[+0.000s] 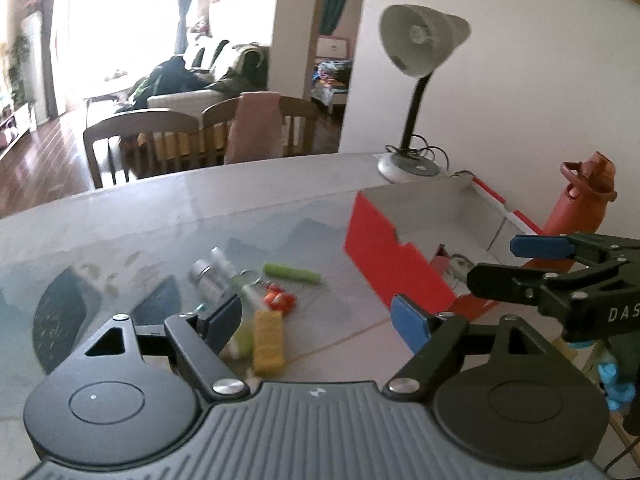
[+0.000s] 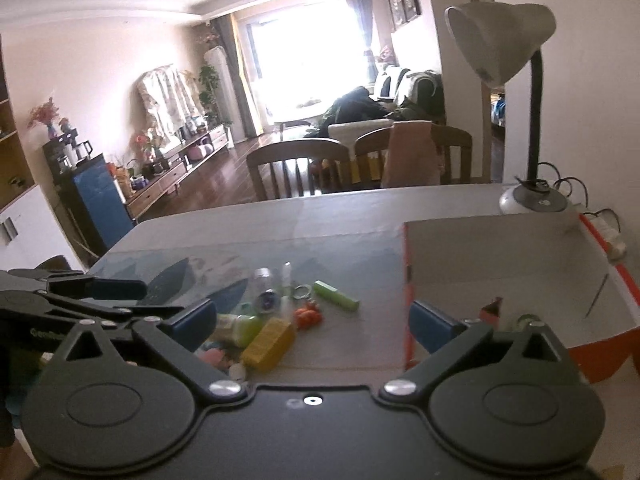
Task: Organize rigid objects
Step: 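Move both tools back over the cluttered items on the table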
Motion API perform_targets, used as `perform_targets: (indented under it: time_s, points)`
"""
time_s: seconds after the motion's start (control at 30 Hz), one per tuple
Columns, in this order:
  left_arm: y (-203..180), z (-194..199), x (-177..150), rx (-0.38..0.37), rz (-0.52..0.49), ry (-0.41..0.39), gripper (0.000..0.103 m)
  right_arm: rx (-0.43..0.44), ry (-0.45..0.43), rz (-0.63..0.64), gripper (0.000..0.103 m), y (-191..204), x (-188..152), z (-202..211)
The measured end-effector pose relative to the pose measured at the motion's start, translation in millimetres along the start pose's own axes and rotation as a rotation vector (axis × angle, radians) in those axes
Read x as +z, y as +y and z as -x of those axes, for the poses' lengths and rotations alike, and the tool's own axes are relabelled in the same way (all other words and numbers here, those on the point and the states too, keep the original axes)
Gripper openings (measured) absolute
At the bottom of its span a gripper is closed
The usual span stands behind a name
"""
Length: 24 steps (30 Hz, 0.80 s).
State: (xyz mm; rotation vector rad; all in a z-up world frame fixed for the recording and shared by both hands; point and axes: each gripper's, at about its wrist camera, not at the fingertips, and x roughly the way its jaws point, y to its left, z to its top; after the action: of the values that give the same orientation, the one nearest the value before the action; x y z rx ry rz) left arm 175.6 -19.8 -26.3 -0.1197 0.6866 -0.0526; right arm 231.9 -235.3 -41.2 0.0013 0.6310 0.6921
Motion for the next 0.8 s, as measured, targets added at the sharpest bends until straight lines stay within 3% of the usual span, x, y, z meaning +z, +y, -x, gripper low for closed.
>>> perform_targets:
  time_s: [0.33,0.4,0.8]
  points:
    - [52,22,-38,0.077,0.103,0.002,0.094,0.01,0.045,0.031,0.103,33,-14,-17]
    - [60,24,-44,0.082,0.12,-0.002,0.102,0.01,0.057,0.038,0.103,37,-16,-22]
    - [106,4,-80,0.186,0.181,0.012,0.103,-0.026,0.101,0.075,0.102,68,-30,-65]
